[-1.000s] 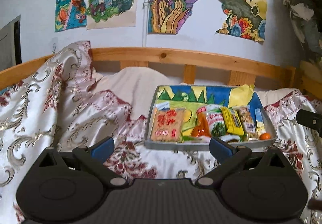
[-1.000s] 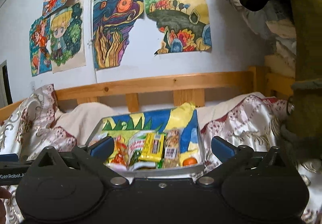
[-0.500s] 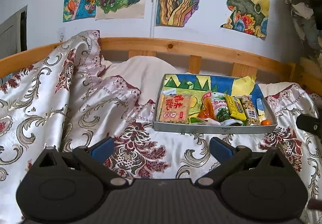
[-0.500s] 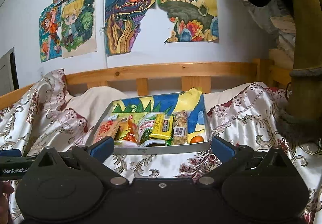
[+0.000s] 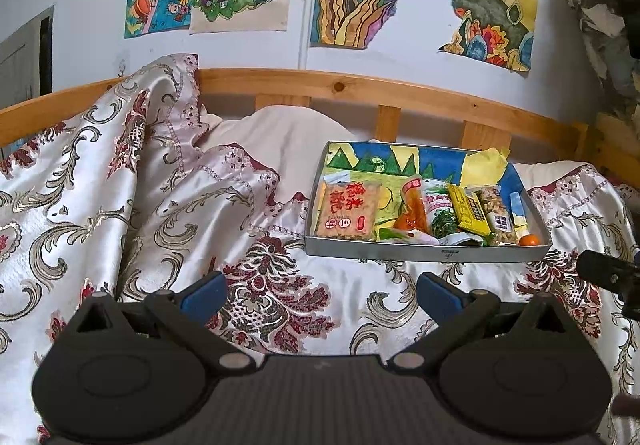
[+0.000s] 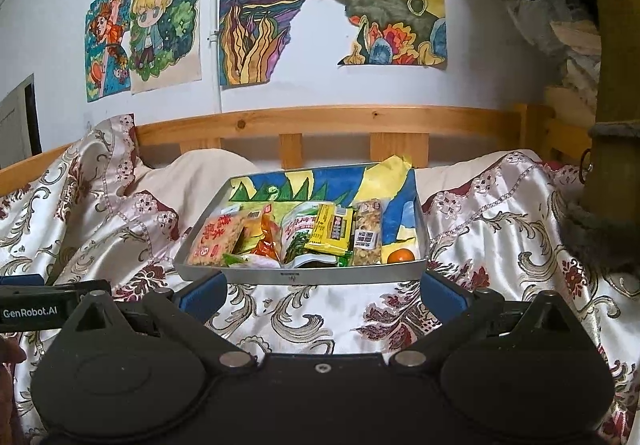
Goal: Organize snacks
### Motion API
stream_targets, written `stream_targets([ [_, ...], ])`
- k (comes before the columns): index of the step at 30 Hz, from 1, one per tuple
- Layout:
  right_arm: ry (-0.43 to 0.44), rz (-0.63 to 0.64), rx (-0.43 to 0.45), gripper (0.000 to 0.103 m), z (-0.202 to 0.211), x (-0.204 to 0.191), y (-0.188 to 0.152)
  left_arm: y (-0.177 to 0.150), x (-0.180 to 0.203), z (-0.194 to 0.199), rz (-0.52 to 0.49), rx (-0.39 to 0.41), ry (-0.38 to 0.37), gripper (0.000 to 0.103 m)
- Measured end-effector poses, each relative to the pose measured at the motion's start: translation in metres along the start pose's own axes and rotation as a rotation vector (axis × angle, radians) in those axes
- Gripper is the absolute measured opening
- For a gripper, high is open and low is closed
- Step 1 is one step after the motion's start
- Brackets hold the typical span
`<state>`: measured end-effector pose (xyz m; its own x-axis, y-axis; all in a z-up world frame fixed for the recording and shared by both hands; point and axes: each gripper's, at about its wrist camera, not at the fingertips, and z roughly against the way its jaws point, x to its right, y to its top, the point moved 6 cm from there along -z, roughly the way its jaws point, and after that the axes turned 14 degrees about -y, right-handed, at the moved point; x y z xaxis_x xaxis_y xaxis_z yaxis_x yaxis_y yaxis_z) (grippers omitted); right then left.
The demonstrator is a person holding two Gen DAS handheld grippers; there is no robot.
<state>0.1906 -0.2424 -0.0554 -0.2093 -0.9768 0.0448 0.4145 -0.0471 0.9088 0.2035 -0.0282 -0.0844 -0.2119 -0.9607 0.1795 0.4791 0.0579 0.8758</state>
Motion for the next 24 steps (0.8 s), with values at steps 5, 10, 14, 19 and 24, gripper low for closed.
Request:
stream_targets([
  [5,0.001,0.002,-0.004,0.102,-0.0013,-0.0010,-0.0008,-0.0005,-0.0015,-0.0014,0.004,-0.003,0.002,0.102],
  [10,-0.001,0.001,-0.009,0.102,-0.0027,-0.0016,-0.0022,-0.0018,-0.0015,-0.0015,0.003,-0.008,0.001,0.102],
  [14,0.000,0.001,-0.011,0.102,-0.0031,-0.0014,-0.0024,-0.0031,-0.0001,-0.0019,-0.007,-0.015,0.017,0.102],
  [19,-0.001,0.001,-0.012,0.102,-0.0036,-0.0016,-0.0031,-0.0051,0.0027,-0.0013,-0.025,-0.016,0.020,0.102],
  [24,-0.001,0.001,-0.014,0.102,-0.0040,-0.0015,-0.0036,-0.0070,0.0043,-0.0022,-0.045,-0.023,0.018,0.102],
])
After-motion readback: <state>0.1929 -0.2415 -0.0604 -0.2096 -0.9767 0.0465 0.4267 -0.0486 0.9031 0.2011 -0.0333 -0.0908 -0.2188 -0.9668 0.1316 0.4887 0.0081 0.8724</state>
